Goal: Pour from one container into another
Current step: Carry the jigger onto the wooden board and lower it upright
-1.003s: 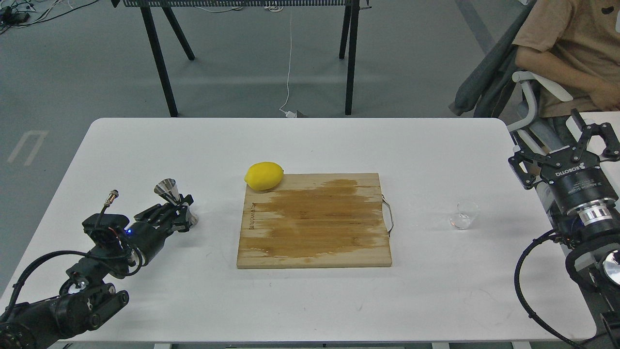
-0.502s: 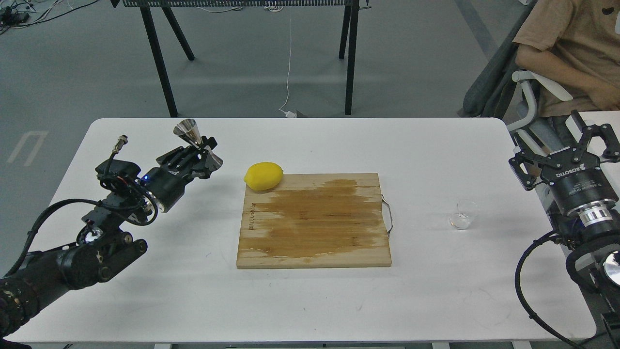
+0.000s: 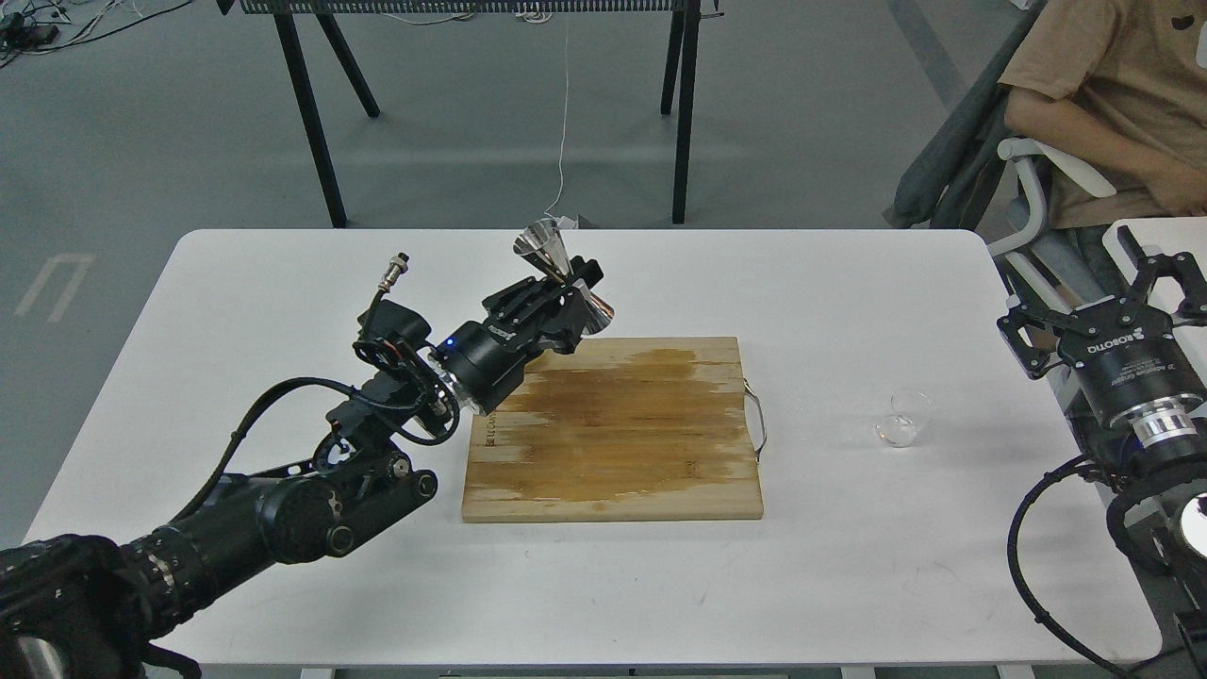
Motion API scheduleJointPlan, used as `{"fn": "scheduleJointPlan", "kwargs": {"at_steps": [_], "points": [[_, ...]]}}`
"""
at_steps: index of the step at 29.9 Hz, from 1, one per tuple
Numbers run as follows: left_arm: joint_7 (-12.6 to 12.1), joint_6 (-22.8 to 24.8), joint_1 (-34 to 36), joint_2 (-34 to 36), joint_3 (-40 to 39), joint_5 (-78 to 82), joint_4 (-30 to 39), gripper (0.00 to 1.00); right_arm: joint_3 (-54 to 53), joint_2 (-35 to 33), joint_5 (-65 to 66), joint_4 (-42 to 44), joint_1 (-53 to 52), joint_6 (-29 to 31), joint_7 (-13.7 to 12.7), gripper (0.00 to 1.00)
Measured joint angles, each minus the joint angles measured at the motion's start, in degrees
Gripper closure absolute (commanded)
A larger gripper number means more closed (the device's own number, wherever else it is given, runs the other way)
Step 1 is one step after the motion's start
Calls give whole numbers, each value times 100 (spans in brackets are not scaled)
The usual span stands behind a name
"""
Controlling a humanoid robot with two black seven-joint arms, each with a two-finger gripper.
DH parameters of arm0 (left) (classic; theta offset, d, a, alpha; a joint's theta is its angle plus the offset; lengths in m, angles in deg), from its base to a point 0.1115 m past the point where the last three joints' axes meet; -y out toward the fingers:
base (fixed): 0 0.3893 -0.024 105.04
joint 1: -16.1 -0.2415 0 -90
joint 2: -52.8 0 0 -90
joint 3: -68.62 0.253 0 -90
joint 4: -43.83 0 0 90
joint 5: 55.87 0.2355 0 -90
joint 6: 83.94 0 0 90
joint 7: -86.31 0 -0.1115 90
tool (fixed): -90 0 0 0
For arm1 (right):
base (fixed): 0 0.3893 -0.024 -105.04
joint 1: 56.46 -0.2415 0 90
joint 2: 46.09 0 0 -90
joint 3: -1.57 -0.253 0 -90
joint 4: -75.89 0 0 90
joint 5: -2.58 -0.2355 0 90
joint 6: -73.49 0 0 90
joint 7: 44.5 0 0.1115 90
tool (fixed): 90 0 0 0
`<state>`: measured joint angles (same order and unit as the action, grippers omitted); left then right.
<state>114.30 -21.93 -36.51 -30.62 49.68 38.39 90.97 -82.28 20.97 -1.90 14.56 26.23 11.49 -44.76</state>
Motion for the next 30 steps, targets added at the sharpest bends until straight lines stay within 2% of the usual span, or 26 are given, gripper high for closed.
{"fn": "scheduleJointPlan", "kwargs": {"at_steps": [7,19,30], "points": [[3,0,-92,-593,724,467,-312,92,23,0,0,8,-9,0,0,1],[0,0,119,-658,808,1136,-1896,92,0,-33,0,10,18,0,0,1],[0,0,127,-658,783,1068,-2061,88,28,-16,0,10,10,0,0,1]]}}
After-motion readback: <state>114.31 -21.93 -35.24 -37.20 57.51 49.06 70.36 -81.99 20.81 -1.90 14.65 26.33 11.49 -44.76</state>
